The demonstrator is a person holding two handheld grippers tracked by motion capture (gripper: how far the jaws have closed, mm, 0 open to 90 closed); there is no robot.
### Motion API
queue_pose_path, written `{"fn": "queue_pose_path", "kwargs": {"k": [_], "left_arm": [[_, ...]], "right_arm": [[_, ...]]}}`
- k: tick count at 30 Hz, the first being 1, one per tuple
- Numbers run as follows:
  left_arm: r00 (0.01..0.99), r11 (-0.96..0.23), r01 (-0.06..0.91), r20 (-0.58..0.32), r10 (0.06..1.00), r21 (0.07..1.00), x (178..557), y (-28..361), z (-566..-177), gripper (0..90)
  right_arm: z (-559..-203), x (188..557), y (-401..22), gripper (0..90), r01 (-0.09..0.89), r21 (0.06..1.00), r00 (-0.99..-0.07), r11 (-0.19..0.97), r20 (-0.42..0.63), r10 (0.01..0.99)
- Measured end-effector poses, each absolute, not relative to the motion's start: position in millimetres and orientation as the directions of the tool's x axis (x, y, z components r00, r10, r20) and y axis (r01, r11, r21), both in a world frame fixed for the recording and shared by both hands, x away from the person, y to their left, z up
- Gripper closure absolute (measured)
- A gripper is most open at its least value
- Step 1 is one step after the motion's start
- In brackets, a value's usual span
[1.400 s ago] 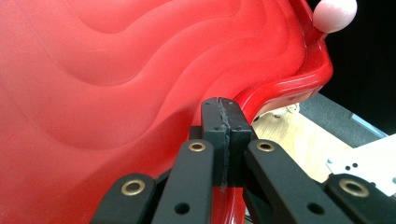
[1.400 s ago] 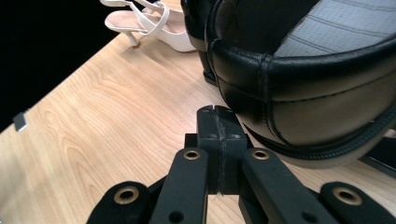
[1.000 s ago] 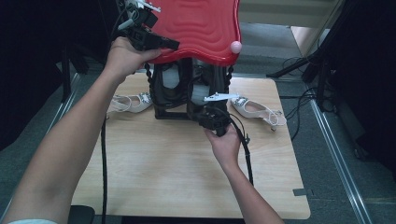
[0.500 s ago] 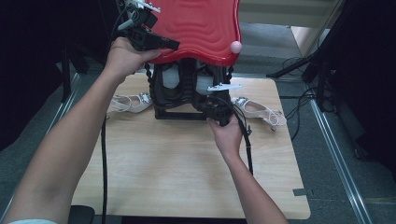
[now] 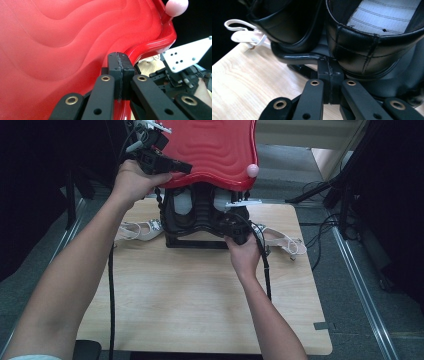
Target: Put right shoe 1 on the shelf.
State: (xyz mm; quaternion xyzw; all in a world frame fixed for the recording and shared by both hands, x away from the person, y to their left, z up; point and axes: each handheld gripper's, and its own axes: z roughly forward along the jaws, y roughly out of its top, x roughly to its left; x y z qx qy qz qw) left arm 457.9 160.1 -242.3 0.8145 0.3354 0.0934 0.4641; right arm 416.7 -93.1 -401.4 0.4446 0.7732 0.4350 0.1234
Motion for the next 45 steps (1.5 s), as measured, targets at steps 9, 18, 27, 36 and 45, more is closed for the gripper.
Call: {"fn": "queue_pose_path", "kwargs": {"k": [9, 18, 27, 36, 45], "left_arm": [[0.746, -0.335, 0.475, -0.171, 0.643, 0.814, 458, 160, -242, 90.0], [0.728, -0.325, 0.486, -0.170, 0.664, 0.811, 455, 158, -241, 90.0], [0.735, -0.303, 0.473, -0.181, 0.654, 0.827, 445, 160, -235, 90.0], [0.763, -0.296, 0.453, -0.193, 0.617, 0.841, 427, 167, -233, 82.9], [0.773, -0.300, 0.435, -0.181, 0.609, 0.849, 405, 174, -245, 78.7]], "right_arm": [[-412, 411, -96, 90.0, 0.580, 0.781, -0.592, 0.232, 0.209, 0.778], [-409, 389, -106, 90.0, 0.575, 0.781, -0.653, 0.243, 0.259, 0.711], [-407, 372, -118, 84.2, 0.543, 0.798, -0.697, 0.263, 0.253, 0.671], [-410, 363, -135, 74.9, 0.569, 0.777, -0.713, 0.270, 0.303, 0.632], [-415, 352, -154, 67.3, 0.546, 0.792, -0.726, 0.275, 0.283, 0.626]]}}
